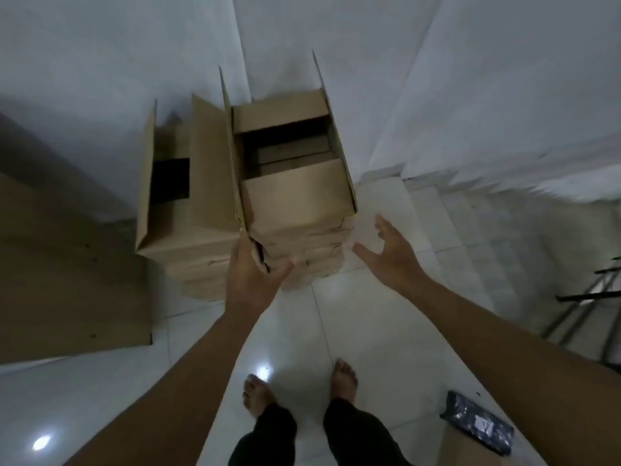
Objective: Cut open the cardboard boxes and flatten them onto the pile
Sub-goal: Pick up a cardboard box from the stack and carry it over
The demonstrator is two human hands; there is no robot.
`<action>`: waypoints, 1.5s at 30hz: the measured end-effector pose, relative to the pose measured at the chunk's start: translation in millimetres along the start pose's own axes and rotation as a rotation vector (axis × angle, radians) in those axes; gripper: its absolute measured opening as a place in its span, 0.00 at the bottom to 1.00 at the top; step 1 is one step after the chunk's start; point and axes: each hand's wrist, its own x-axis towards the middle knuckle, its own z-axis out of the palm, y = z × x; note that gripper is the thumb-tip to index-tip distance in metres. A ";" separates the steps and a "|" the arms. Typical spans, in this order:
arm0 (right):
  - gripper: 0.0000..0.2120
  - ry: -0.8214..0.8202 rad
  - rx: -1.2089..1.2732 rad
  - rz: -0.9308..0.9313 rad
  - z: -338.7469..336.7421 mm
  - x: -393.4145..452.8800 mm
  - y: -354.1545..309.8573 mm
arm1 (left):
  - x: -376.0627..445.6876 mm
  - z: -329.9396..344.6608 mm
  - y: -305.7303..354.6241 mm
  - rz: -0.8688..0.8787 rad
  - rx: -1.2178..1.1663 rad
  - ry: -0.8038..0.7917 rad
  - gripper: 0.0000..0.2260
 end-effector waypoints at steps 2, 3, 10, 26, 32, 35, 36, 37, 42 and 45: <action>0.50 0.010 0.029 -0.038 6.0 28.6 9.4 | 17.7 16.1 -11.3 -0.011 -0.005 0.086 0.49; 0.52 0.004 0.047 -0.053 10.3 42.4 13.9 | 26.6 22.4 -19.9 -0.019 -0.023 0.132 0.48; 0.57 -0.047 0.167 -0.220 44.7 113.5 37.4 | 69.1 55.5 -57.1 -0.004 -0.077 0.305 0.37; 0.45 0.088 0.356 -0.270 39.8 104.9 46.2 | 60.8 70.7 -35.2 0.039 -0.340 0.301 0.48; 0.43 0.090 0.373 -0.299 5.5 64.0 17.1 | 38.6 49.8 -1.2 0.037 -0.423 0.237 0.49; 0.42 0.117 0.384 -0.306 -13.3 42.1 -3.7 | 29.6 32.5 20.3 0.052 -0.407 0.227 0.53; 0.41 0.129 0.383 -0.309 -20.1 34.4 -11.1 | 27.1 26.1 27.9 0.063 -0.394 0.221 0.54; 0.40 0.141 0.383 -0.311 -26.5 26.4 -18.7 | 24.1 18.9 35.9 0.078 -0.380 0.212 0.53; 0.38 0.202 0.397 -0.355 -57.5 -14.1 -62.3 | -3.9 -27.5 92.2 0.191 -0.391 0.206 0.42; 0.40 0.228 0.415 -0.409 -71.0 -38.0 -96.2 | -17.6 -64.4 117.7 0.227 -0.386 0.226 0.47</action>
